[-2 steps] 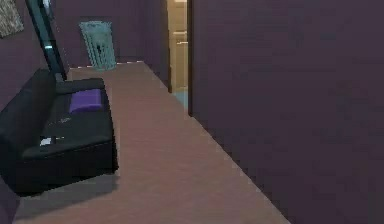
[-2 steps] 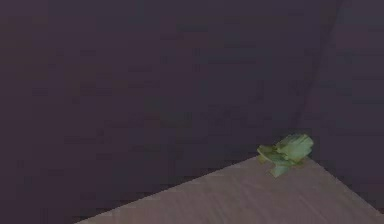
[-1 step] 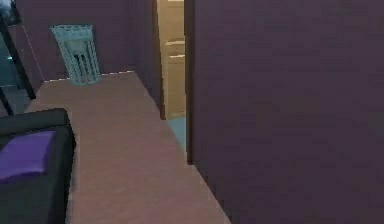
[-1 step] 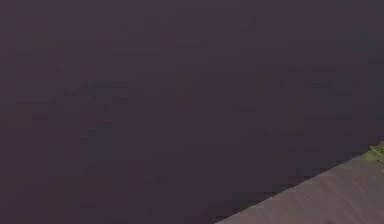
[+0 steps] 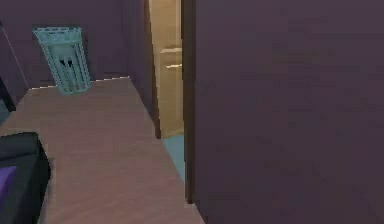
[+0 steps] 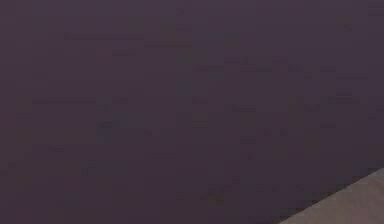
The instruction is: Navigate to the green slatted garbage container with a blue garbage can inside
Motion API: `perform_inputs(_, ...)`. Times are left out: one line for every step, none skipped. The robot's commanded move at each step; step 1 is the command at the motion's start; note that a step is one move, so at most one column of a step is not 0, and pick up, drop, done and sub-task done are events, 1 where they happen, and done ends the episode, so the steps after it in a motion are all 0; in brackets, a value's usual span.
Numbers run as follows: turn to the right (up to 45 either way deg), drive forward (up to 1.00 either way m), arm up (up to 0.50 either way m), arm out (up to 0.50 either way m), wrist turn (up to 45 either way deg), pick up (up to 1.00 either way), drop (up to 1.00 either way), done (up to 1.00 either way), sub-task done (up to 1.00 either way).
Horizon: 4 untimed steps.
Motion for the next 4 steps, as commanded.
perform_inputs(-21.0,0.0,0.0,0.0,0.0,0.0,0.0,0.0,0.0)
perform_inputs(0.0,1.0,0.0,0.0,0.0,0.0,0.0,0.0,0.0)
perform_inputs(-3.0,0.0,0.0,0.0,0.0,0.0,0.0,0.0,0.0)
perform_inputs(0.0,1.0,0.0,0.0,0.0,0.0,0.0,0.0,0.0)
